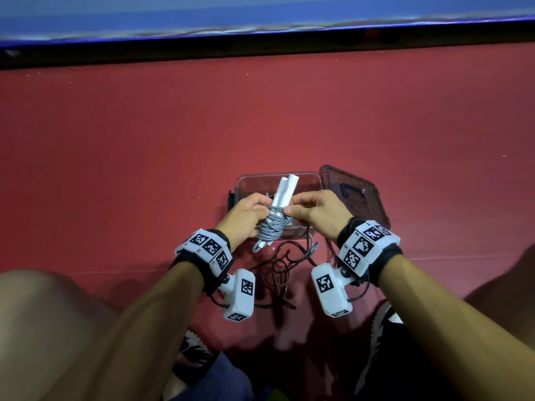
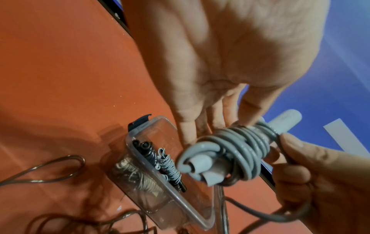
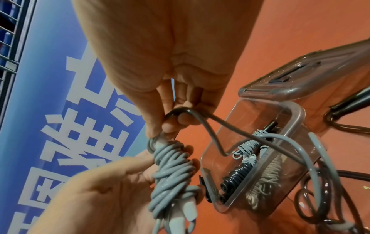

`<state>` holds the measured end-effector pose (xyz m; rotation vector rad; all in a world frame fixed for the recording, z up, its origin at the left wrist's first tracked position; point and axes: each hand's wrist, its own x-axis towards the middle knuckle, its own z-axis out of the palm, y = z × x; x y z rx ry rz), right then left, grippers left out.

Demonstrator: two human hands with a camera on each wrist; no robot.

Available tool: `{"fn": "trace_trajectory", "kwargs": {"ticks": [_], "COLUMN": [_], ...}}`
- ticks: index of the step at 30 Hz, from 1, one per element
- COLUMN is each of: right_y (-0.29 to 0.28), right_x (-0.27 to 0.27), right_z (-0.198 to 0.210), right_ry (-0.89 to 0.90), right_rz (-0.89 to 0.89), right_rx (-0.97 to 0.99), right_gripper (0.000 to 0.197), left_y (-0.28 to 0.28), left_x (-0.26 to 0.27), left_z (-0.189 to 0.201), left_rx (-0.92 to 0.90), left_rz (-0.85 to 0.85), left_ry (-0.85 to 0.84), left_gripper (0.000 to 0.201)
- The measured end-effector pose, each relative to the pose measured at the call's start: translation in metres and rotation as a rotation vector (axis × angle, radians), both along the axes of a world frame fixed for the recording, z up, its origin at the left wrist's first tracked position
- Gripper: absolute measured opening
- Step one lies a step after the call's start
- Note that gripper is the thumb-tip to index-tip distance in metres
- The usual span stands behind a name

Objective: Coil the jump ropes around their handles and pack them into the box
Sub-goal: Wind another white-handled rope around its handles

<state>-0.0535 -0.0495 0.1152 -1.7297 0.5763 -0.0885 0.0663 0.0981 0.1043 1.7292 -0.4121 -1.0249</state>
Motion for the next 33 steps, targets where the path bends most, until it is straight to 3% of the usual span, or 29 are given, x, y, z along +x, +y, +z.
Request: {"fn": "trace_trajectory", "kwargs": {"ticks": [2,6,8,13,18,23,25,29,33], "right_y": [0.002,0.000,0.001,0.002,0.002,-0.003,-0.006,-0.009,-0.009], "right_x": [-0.001,-0.002,-0.001,0.001,0.003,0.002,0.001,0.000,0.000], "right_z": [0.001,0.004,0.003,0.005,-0.001,-0.005,-0.008,-0.009,-0.011], "right_ry": [-0.012,-0.038,-0.048,-0.037,0.002,0.030,0.020,-0.027,-0.031], "right_rz": [-0.012,-0.040,-0.014,0.067,0.057,0.041,0.028,0.068,0.104], "right_rx": [0.005,0.009,-0.008,0.027,0.062,-0.032,-0.040,-0.073,0.044], "right_gripper": [0.006,0.004,0.005,0.022,0.005,0.034,0.040,0.033,0.031], "left_y": [0.001,0.004,0.003,0.004,0.000,0.001,0.002,0.002,0.003], "left_x": [-0.001,-0.004,-0.004,-0.003,-0.003,-0.002,0.000,0.001,0.002], "left_z": [0.000,0.001,0.000,0.004,0.007,0.007,0.006,0.008,0.013], "left_rx": [-0.006,-0.014,-0.030,-0.050,-0.047,-0.068,-0.077,-0.081,-0.074], "left_rz": [-0.050,-0.125,-0.110,-0.079,-0.080,-0.058,-0.051,-0.055,-0.028], "left_ry": [-0.006,-0.065,-0.117,-0.165,-0.155,-0.059,-0.020,0.018,0.022], "left_gripper": [0.017,0.046,0.051,0.037,0.023,0.038,0.032,0.021,0.022]}}
